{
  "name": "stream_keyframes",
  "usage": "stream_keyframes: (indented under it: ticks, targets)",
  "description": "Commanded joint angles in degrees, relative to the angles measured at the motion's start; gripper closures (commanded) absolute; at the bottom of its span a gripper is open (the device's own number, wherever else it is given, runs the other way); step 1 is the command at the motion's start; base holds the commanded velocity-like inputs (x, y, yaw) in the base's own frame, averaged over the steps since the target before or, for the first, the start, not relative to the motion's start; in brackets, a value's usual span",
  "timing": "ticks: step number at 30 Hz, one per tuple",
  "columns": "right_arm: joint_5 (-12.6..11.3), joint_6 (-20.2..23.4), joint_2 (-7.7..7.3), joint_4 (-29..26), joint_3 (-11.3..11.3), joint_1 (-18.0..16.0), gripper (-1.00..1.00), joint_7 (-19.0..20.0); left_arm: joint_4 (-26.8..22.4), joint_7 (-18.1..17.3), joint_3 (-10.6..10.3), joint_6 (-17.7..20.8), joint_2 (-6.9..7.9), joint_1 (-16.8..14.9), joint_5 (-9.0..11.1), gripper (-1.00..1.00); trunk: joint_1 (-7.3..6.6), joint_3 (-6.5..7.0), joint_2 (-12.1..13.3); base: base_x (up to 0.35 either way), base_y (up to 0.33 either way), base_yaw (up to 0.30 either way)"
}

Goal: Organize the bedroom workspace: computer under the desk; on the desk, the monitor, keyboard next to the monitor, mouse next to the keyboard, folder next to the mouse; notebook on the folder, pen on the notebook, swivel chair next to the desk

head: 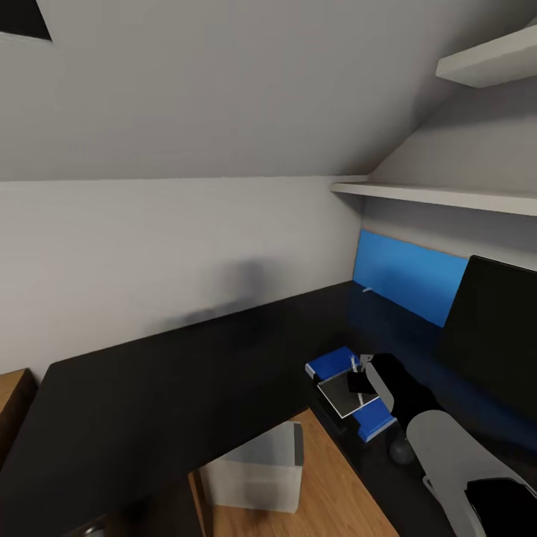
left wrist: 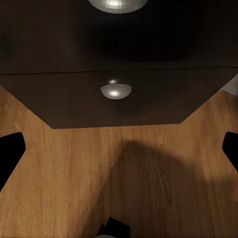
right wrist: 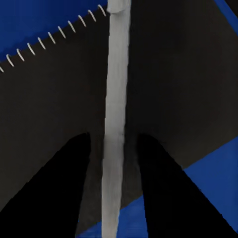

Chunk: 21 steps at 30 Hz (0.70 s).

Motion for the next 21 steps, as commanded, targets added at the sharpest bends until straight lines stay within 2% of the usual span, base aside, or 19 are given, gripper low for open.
stream_keyframes:
  ticks: [1, 14, 21]
  targets:
    - [-0.62, 0.20, -0.08, -0.07, 0.43, -0.03, -1.00, -0.52, -0.08, -0.10, -0.16, -0.06, 0.00, 0.02, 0.52, -1.00, 0.00, -0.05, -0.03, 0.000, 0.000, 0.000]
    - [-0.64, 0.24, -0.08, -0.15, 0.37, -0.03, -1.00, -0.45, -0.03, -0.16, -0.16, -0.06, 0.00, 0.02, 0.52, -1.00, 0.00, -0.05, -0.03, 0.000, 0.000, 0.000]
    - [-0.64, 0.28, -0.11, -0.21, 0.37, -0.03, -1.00, -0.44, 0.00, -0.18, -0.16, -0.10, 0.05, 0.02, 0.52, -1.00, -1.54, 1.21, 2.78, 0.000, 0.000, 0.000]
